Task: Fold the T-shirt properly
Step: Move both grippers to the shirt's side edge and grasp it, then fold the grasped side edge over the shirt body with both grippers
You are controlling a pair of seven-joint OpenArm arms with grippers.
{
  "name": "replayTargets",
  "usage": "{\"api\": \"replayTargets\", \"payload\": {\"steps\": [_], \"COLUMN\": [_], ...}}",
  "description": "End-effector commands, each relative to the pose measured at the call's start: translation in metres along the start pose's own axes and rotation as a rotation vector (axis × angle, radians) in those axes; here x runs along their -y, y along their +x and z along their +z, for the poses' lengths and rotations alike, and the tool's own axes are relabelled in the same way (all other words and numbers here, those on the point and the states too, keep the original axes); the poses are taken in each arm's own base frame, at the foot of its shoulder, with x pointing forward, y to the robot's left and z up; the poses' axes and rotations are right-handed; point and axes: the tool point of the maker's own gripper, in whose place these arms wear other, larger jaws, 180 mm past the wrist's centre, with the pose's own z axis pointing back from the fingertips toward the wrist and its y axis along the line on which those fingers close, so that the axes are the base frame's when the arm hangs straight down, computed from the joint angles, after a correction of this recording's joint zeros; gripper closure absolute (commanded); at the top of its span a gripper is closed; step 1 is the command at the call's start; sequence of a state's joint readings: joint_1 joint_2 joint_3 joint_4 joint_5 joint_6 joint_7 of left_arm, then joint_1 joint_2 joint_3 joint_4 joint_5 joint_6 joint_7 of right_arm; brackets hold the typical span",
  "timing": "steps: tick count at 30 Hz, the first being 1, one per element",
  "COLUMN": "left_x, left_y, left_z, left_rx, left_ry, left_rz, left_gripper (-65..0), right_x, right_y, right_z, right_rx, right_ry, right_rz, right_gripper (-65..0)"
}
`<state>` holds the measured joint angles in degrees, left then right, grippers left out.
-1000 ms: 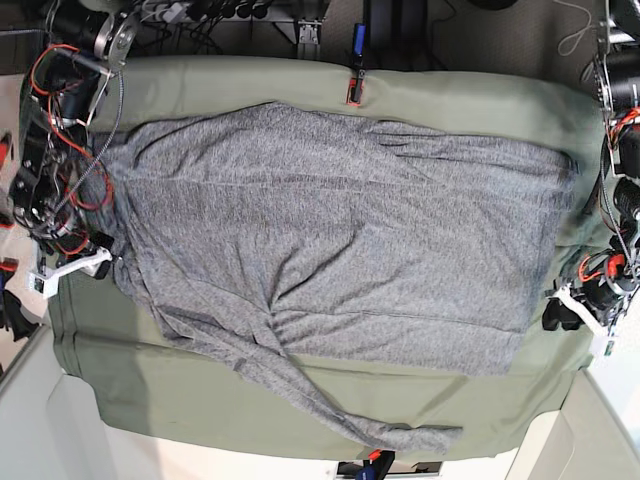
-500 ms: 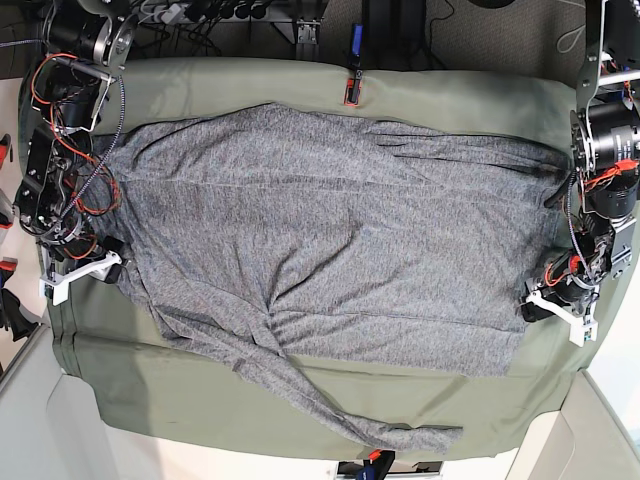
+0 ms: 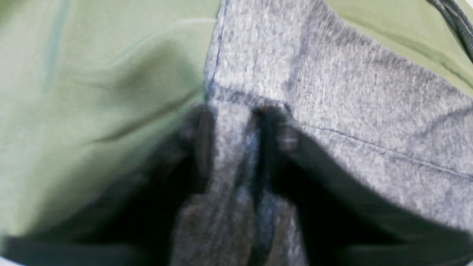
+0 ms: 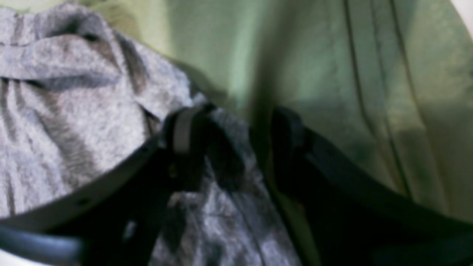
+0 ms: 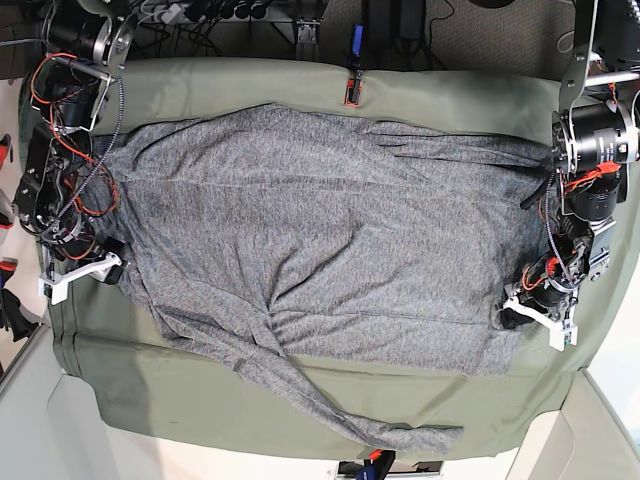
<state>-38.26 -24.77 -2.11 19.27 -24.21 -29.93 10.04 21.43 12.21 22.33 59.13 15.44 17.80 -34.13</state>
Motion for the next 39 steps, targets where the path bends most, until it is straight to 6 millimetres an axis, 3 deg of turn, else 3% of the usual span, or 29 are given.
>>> {"api": "replayTargets", "payload": {"steps": [1, 4, 6, 7, 9, 14, 17, 21, 27, 34, 39], "left_x": [0.003, -0.001, 0.001, 0.006, 0.015, 0.007, 0.004, -0.001, -0.006, -0.008, -0.008], "left_y": [0.022, 0.024, 0.026, 0.029, 0.037, 0.066, 0.072, 0.071, 0.052, 0.046, 0.047], "left_z": [0.002, 0.003, 0.005, 0.007, 0.013, 0.026, 0.033, 0.036, 0.036, 0.036, 0.036], "left_rx": [0.038, 0.041, 0.045, 0.048, 0.067, 0.103, 0.082, 0.071, 0.049, 0.046, 0.057], "left_ry": [-0.019, -0.014, -0.032, -0.075, -0.148, -0.155, -0.158, -0.152, -0.150, -0.146, -0.146], "left_rz": [-0.010, -0.010, -0.020, -0.035, -0.059, -0.031, -0.032, -0.026, -0.004, -0.002, -0.001], "left_gripper": [-12.1, -2.5, -1.1, -1.1, -1.1, -1.1, -1.1, -1.1, -1.1, -1.1, -1.1], "right_x": [-0.007, -0.009, -0.009, -0.009, -0.010, -0.014, -0.009, -0.002, -0.001, -0.007, -0.004], "right_y": [0.003, 0.002, 0.003, 0.004, 0.006, 0.019, 0.031, 0.049, 0.052, 0.043, 0.049], "right_z": [0.000, 0.000, 0.000, 0.001, 0.003, 0.016, 0.027, 0.039, 0.045, 0.049, 0.048], "right_rx": [-0.013, -0.020, -0.018, -0.016, -0.017, -0.036, -0.034, 0.020, 0.046, 0.059, 0.101], "right_ry": [0.026, 0.037, 0.038, 0.038, 0.039, 0.022, -0.030, -0.070, -0.055, -0.011, -0.027], "right_rz": [0.011, 0.022, 0.023, 0.025, 0.032, 0.092, 0.151, 0.171, 0.146, 0.123, 0.130], "right_gripper": [-27.8, -12.3, -1.4, 0.0, 0.0, 0.0, 0.0, 0.0, -20.7, -21.7, -22.4]}}
